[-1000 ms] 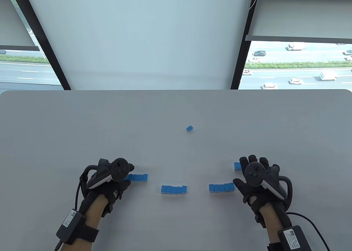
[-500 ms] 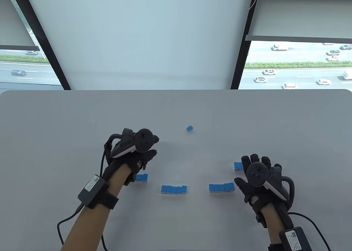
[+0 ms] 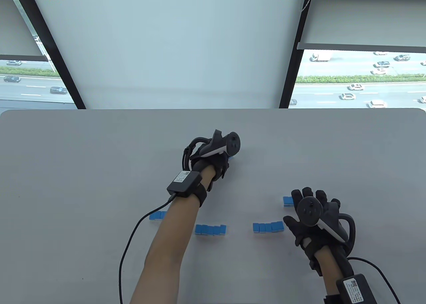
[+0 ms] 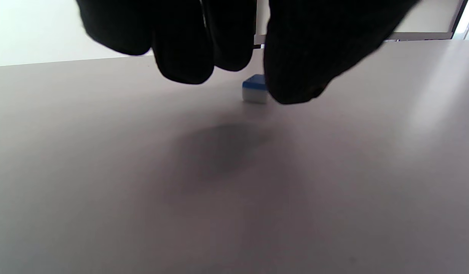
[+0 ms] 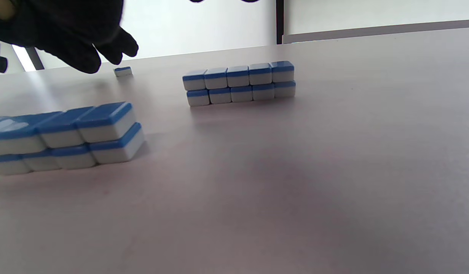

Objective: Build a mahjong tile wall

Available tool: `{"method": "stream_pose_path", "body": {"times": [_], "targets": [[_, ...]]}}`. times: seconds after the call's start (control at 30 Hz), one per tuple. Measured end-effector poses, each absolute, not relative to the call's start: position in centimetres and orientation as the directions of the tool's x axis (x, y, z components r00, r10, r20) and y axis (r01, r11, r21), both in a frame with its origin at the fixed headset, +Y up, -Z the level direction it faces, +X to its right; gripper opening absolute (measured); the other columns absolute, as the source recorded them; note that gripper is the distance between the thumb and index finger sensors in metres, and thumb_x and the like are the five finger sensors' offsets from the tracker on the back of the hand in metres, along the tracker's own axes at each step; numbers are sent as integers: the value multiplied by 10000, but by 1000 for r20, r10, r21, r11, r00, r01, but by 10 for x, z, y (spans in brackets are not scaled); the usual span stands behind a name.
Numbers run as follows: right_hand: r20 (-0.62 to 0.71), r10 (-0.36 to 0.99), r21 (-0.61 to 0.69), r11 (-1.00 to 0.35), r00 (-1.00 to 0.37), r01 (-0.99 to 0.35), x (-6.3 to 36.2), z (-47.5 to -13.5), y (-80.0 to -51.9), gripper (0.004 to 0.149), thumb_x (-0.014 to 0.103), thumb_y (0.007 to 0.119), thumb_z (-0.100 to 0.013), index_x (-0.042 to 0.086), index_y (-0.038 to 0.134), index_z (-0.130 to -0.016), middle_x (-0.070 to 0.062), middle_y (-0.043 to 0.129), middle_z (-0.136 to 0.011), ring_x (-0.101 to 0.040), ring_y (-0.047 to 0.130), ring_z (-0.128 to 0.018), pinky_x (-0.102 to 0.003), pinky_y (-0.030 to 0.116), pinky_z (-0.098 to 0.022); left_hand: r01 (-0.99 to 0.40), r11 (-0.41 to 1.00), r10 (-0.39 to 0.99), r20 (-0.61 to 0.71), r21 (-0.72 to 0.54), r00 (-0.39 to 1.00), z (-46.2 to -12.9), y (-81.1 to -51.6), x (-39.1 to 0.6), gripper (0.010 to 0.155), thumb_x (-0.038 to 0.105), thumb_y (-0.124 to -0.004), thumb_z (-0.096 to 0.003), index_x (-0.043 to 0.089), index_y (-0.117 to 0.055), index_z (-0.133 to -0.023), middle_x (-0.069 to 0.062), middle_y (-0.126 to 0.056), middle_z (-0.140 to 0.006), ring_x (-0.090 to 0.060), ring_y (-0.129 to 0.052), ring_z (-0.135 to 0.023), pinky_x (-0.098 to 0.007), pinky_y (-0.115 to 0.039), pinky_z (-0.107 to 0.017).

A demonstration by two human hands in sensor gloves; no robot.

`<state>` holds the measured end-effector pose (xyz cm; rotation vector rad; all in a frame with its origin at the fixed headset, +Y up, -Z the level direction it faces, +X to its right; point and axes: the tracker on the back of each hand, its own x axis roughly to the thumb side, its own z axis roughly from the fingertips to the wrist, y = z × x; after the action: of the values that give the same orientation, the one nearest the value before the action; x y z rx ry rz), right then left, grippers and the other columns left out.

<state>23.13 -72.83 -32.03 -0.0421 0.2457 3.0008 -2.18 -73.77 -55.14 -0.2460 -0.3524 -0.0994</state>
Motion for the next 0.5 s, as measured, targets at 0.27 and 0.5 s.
{"method": "stream_pose_path", "body": {"times": [0.27, 0.5], "targets": [[-37, 132, 158, -978, -991, -136, 232, -321, -729, 803, 640, 668, -457, 350, 262, -1085, -1, 190, -1164, -404, 165, -1037, -656, 136, -665, 201, 956, -117, 350, -215, 930, -559, -747, -11, 675, 379, -879, -414, 477, -592, -1018, 37, -695, -1034, -249, -837, -842, -542, -697, -669], [-36, 121, 170, -978, -992, -125, 230, -321, -731, 802, 639, 669, -457, 349, 263, -1085, -1, 192, -1164, -404, 166, -1037, -656, 136, -665, 232, 957, -153, 374, -175, 915, -552, -744, -11, 583, 409, -891, -394, 368, -712, -947, 67, -857, -870, -210, -950, -710, -509, -778, -604]]}}
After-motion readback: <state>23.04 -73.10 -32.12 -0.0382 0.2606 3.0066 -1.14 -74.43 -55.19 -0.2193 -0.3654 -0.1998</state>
